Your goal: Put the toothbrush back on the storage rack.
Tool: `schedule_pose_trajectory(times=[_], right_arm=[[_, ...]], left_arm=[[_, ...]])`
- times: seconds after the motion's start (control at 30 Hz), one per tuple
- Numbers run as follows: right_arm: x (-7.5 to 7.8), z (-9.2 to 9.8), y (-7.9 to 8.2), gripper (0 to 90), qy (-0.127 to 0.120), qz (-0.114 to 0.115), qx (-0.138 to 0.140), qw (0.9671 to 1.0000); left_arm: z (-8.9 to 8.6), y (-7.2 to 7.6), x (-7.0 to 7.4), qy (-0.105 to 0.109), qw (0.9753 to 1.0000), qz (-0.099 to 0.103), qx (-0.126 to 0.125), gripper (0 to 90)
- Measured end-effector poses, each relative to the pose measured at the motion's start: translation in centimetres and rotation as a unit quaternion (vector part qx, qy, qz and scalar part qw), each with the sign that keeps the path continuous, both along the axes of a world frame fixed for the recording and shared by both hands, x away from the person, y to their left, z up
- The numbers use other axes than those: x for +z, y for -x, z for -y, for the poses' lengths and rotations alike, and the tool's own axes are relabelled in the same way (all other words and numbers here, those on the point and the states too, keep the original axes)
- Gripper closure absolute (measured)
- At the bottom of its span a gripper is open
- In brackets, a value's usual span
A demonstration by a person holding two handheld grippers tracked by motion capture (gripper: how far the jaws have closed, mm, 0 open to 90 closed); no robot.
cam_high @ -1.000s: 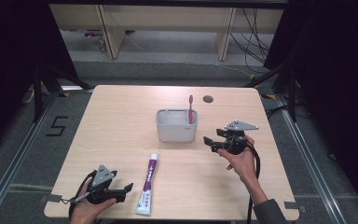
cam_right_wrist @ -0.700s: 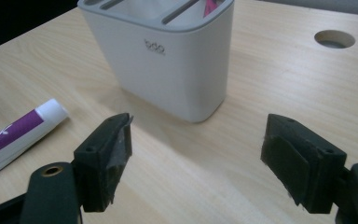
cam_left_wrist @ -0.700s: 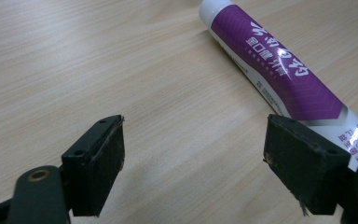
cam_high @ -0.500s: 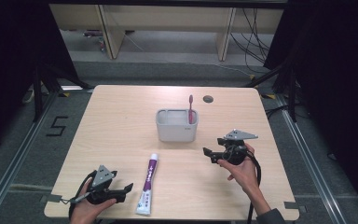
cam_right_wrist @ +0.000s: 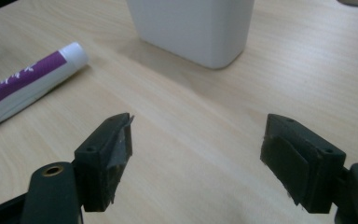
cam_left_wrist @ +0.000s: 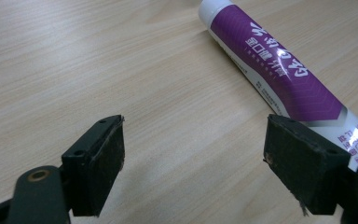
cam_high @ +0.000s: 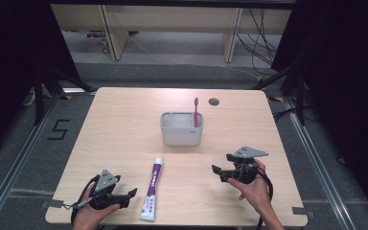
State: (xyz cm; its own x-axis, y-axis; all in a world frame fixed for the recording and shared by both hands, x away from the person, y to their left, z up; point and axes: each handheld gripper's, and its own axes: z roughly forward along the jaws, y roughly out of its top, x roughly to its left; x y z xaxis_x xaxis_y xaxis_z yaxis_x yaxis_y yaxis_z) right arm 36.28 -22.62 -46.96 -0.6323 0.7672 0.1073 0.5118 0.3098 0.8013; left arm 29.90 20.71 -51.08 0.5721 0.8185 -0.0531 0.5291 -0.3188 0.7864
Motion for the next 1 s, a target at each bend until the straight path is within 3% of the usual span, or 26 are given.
schedule_pose_trajectory(times=[0.07, 0.1, 0.2, 0.23, 0.27, 0.3, 0.33, 0.4, 0.47, 0.53, 0.57, 0.6, 0.63, 0.67, 0.7, 0.77, 0.8, 0.87, 0.9, 0.93, 1.0], right_arm=[[-0.2, 0.2, 0.3, 25.5, 0.006, 0.004, 0.005, 1.0000], [-0.4, 0.1, 0.6, 25.4, -0.006, -0.008, 0.001, 0.9999], [-0.6, 0.3, 1.0, 25.4, -0.006, -0.014, 0.004, 0.9999], [-0.7, 0.5, 1.2, 25.4, 0.001, -0.007, 0.006, 1.0000], [-0.8, 0.4, 1.5, 25.5, -0.001, -0.013, 0.004, 0.9999], [-0.9, 0.5, 1.4, 25.5, -0.003, -0.007, 0.013, 0.9999], [-0.9, 0.5, 1.8, 25.4, -0.009, -0.016, 0.005, 0.9998], [-0.9, 0.8, 2.3, 25.5, 0.000, -0.014, 0.002, 0.9999], [-0.9, 1.2, 2.3, 25.5, 0.011, -0.007, 0.009, 0.9999], [-1.0, 1.2, 2.5, 25.5, 0.010, -0.005, 0.006, 0.9999], [-1.1, 1.4, 2.6, 25.5, 0.006, -0.010, 0.008, 0.9999], [-1.1, 1.5, 2.7, 25.5, 0.005, -0.012, 0.009, 0.9999], [-1.1, 1.5, 3.1, 25.4, -0.002, -0.026, -0.004, 0.9996], [-1.2, 1.7, 3.0, 25.2, 0.005, -0.014, 0.006, 0.9999], [-1.2, 1.8, 3.1, 24.7, -0.002, -0.018, 0.004, 0.9998], [-1.4, 2.0, 3.5, 20.9, 0.001, -0.011, 0.003, 0.9999], [-1.5, 1.9, 3.7, 19.2, -0.012, -0.021, -0.001, 0.9997], [-1.5, 2.1, 3.8, 18.3, -0.001, -0.017, 0.001, 0.9999], [-1.5, 2.0, 4.1, 17.8, -0.011, -0.034, -0.005, 0.9993], [-1.6, 2.1, 4.0, 17.5, -0.010, -0.019, 0.006, 0.9997], [-1.6, 2.1, 4.3, 17.0, -0.010, -0.027, 0.005, 0.9996]], left_arm=[[0.0, 0.0, 0.1, 0.001, 1.0000, -0.001, -0.003, 19.8], [0.0, 0.0, 0.0, 0.002, 1.0000, -0.001, -0.003, 19.8], [0.1, 0.0, 0.0, 0.010, 0.9999, 0.000, 0.001, 19.8], [0.2, 0.0, 0.0, 0.016, 0.9999, 0.000, 0.002, 19.8], [0.1, 0.0, 0.0, 0.014, 0.9999, -0.001, 0.000, 19.8], [0.2, 0.0, 0.0, 0.016, 0.9999, -0.002, 0.000, 19.8], [0.0, 0.0, 0.1, 0.006, 0.9999, -0.005, -0.008, 19.8], [0.3, 0.0, -0.1, 0.024, 0.9997, -0.001, -0.003, 19.8], [0.4, 0.0, -0.1, 0.022, 0.9997, -0.002, -0.005, 19.7], [0.3, 0.1, 0.0, 0.005, 0.9999, -0.008, -0.013, 19.6], [0.3, 0.1, 0.0, 0.007, 0.9999, -0.008, -0.012, 19.6], [0.6, 0.1, -0.1, 0.022, 0.9997, -0.005, -0.005, 19.6], [0.3, 0.0, 0.0, 0.006, 0.9998, -0.009, -0.014, 19.6], [0.5, 0.0, -0.1, 0.015, 0.9998, -0.008, -0.009, 19.4], [0.6, 0.1, -0.1, 0.021, 0.9997, -0.007, -0.005, 19.4], [0.3, 0.0, 0.0, 0.007, 0.9999, -0.009, -0.012, 18.7], [0.4, 0.0, 0.0, 0.010, 0.9999, -0.009, -0.010, 18.7], [0.3, -0.1, 0.0, 0.004, 0.9998, -0.010, -0.014, 18.6], [0.4, 0.0, 0.0, 0.004, 0.9998, -0.011, -0.014, 18.5], [0.4, -0.1, 0.0, 0.004, 0.9998, -0.011, -0.015, 18.4], [0.4, -0.2, 0.0, 0.007, 0.9998, -0.007, -0.015, 17.9]])
